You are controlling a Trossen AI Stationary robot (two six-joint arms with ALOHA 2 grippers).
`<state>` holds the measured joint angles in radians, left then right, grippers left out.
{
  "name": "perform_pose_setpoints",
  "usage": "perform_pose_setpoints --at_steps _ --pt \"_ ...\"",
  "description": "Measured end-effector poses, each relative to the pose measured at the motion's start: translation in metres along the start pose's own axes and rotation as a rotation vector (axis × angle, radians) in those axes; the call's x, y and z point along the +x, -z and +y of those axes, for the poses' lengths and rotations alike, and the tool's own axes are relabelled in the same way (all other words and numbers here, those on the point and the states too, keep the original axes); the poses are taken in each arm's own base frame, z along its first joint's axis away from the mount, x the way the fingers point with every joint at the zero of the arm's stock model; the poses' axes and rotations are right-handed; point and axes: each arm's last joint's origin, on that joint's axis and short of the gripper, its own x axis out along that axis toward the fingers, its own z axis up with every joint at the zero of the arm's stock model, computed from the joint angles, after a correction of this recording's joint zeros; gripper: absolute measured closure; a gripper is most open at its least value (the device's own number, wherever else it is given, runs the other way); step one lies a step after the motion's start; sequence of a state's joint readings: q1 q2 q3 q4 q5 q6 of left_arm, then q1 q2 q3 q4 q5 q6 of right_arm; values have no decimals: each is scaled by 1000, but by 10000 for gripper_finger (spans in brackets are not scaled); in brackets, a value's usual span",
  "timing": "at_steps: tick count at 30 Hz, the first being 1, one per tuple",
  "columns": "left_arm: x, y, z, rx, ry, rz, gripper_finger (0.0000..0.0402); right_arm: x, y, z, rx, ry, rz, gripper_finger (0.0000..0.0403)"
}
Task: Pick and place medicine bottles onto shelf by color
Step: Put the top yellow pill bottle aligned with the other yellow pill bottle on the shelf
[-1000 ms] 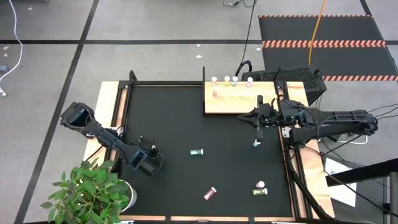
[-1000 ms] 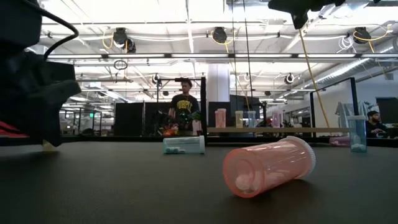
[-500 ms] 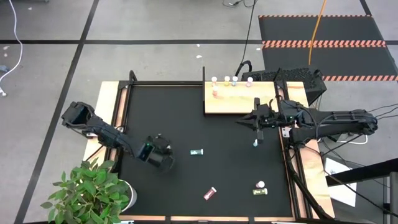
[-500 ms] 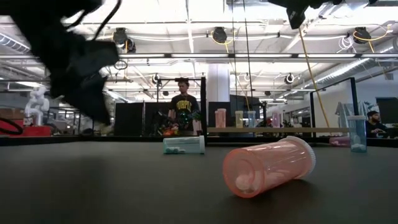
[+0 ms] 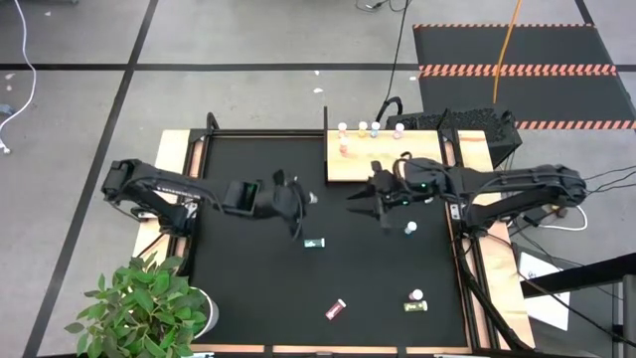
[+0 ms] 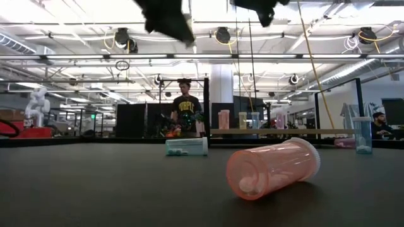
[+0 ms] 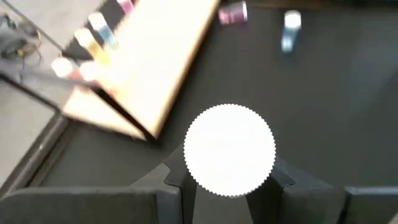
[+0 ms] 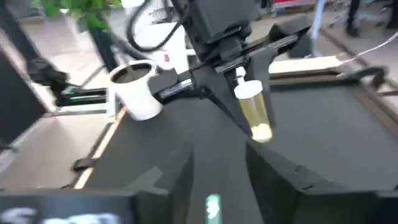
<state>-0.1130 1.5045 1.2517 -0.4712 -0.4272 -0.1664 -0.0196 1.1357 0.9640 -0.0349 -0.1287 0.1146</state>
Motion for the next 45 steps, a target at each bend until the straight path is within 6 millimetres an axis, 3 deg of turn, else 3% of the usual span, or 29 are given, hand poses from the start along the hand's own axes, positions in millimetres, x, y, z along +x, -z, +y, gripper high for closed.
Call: perform_pose_setpoints --at_steps 5,11,20,33,40,45 --pt "-5 -26 14 13 49 -103 297 11 -20 -1 -86 51 -30 207" --pt "-4 -31 16 16 112 -137 297 26 -37 -1 -157 56 23 187" --pt "5 -24 4 41 129 -98 297 53 -28 -7 -236 126 102 186" --pt "25 -17 -9 60 135 -54 297 56 -30 -6 -273 93 103 188" --pt "29 -15 -10 75 132 -42 298 75 -14 -10 -268 90 177 192" --pt "30 -14 -10 76 131 -36 297 77 -13 -11 -251 89 182 196"
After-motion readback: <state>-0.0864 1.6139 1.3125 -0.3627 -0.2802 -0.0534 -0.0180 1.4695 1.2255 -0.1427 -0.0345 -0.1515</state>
